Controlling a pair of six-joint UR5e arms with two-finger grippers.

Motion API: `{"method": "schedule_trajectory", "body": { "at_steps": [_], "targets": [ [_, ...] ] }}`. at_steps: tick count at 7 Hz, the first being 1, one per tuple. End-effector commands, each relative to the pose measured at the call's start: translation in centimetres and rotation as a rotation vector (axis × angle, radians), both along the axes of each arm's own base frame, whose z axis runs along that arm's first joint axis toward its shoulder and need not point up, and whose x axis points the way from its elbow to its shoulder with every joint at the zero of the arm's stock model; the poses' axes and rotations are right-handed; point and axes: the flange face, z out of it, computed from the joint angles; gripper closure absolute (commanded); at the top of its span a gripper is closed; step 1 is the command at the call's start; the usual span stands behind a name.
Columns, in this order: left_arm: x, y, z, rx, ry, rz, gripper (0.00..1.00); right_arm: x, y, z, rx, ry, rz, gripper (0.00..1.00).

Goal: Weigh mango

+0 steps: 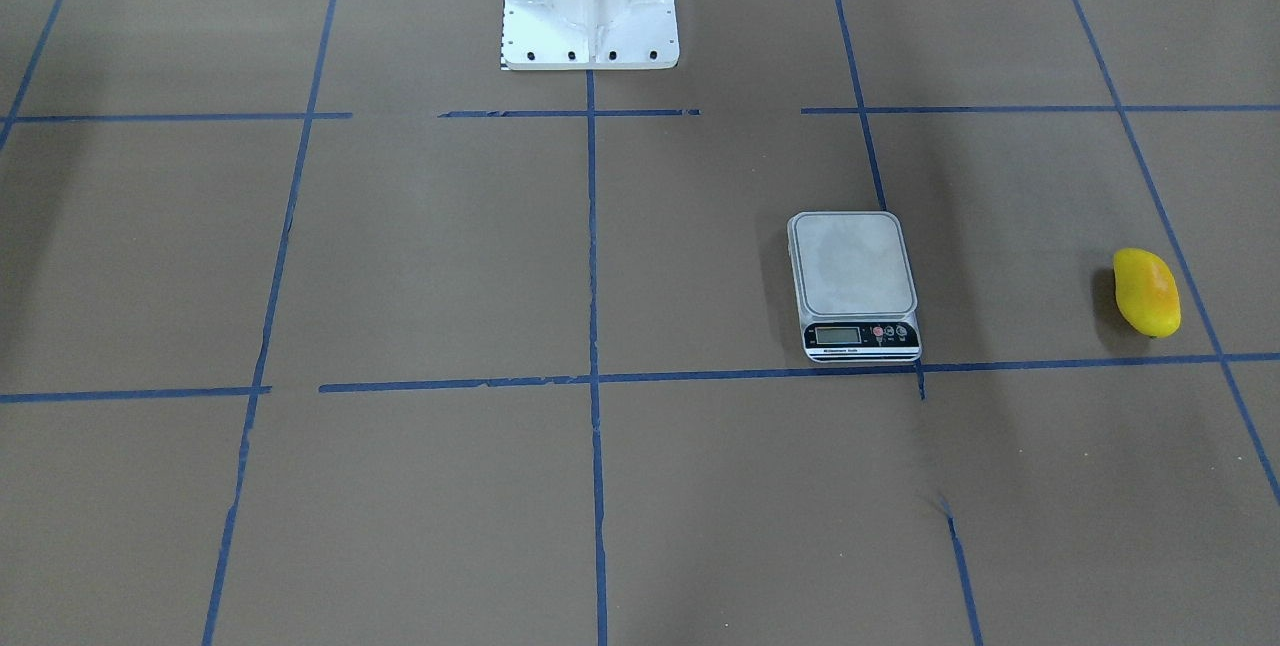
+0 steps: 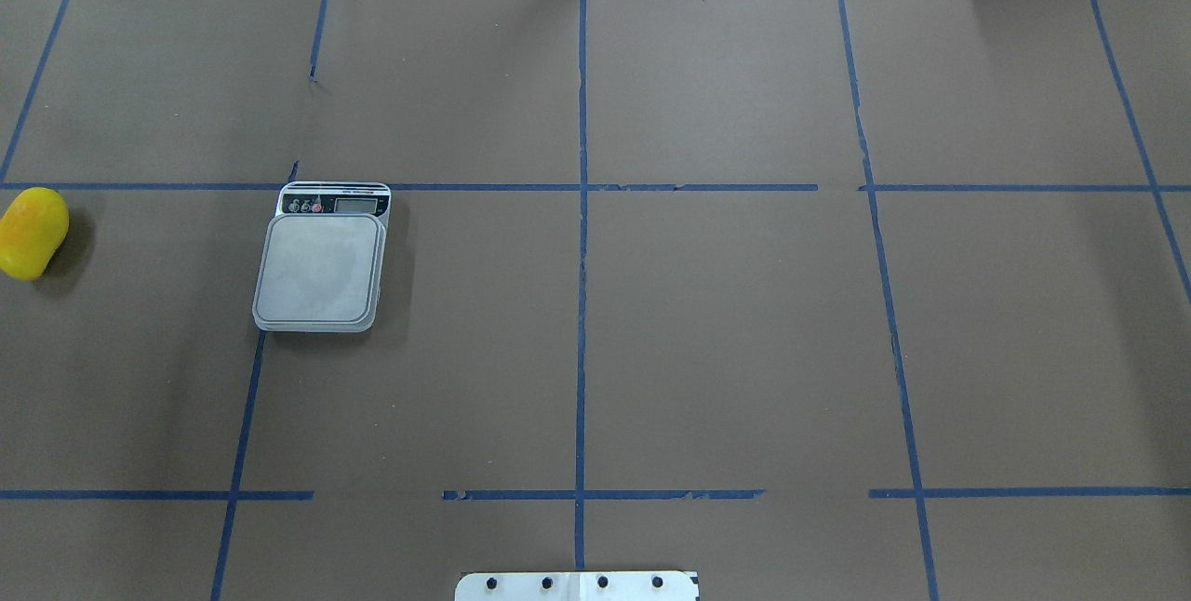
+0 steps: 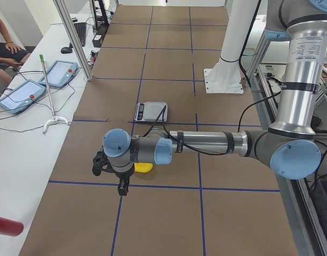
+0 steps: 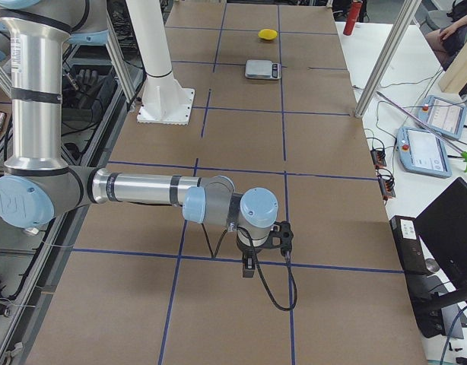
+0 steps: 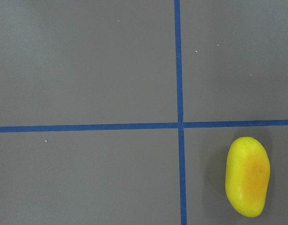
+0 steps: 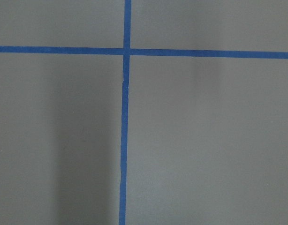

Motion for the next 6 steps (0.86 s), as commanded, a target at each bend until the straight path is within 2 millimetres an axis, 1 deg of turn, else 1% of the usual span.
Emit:
{"method": "schedule_trajectory", "body": {
  "at_steps": [1, 3, 4, 5, 6],
  "targets": [
    [0.1, 0.0, 0.0, 0.001, -0.002, 0.003, 0.0, 0.0, 0.0, 0.0, 0.0, 0.0, 0.0, 0.0],
    [0.1, 0.0, 0.0, -0.001, -0.002, 0.001, 0.0, 0.0, 0.0, 0.0, 0.0, 0.0, 0.0, 0.0],
    [1.5, -0.2, 0.1, -0.013, -0.001, 0.019, 0.0, 0.0, 0.0, 0.0, 0.0, 0.0, 0.0, 0.0],
    [4.3, -0.3, 0.3, -0.014, -0.001, 0.072, 0.0, 0.0, 0.0, 0.0, 0.0, 0.0, 0.0, 0.0],
    [9.0, -0.7, -0.1, -0.005, -0.002, 0.156, 0.0, 0.0, 0.0, 0.0, 0.0, 0.0, 0.0, 0.0]
  ]
}}
